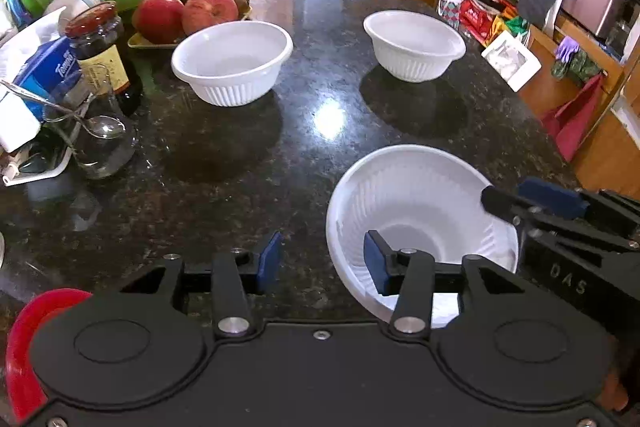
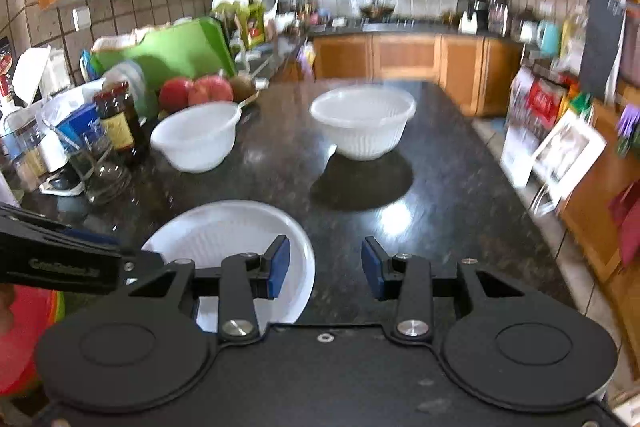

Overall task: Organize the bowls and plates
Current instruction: 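Lower the white bowl onto the countertop and open the left gripper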

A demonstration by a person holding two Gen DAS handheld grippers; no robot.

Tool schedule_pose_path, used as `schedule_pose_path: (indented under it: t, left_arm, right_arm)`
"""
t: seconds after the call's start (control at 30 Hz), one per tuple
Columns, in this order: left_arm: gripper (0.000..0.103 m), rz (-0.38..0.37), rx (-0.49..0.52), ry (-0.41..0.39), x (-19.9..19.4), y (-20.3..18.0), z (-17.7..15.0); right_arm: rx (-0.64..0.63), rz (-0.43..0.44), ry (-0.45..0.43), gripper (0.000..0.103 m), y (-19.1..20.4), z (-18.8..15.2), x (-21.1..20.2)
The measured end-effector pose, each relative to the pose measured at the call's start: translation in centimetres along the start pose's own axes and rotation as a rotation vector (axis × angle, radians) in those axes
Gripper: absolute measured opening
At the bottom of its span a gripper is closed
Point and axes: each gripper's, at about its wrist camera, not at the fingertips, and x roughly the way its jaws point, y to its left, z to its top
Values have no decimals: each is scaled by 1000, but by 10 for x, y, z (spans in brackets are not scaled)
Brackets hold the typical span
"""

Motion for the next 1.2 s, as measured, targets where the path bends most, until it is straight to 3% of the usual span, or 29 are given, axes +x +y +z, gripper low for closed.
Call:
schedule_pose_path:
  t: [0.33,0.67,0.83,1.03,1.1,1.2]
  left_arm:
    - [59,43,-45,-106,-29,10,8]
    - [59,41,-54,-166,-50,10,33]
    - [59,45,-49,-195,-58,4,39]
    - [59,25,-54,-205,-60,-2,50]
    - [59,44,-73,-222,-60,-2,54]
    - [59,53,-75,-236,-60,-4,57]
  right_arm:
    - [70,-15,-103,48,-19,19,-26]
    - [9,-103,-255,50,-25,28,-69]
    - [-14,-129,-399,51,-26,30,-97]
    - [-69,-167,-600,58,-33,36,-131]
    - [-86,-140,-633,61,-40,40,-140]
    - [-150,-113,-613,61,-49,52,-148]
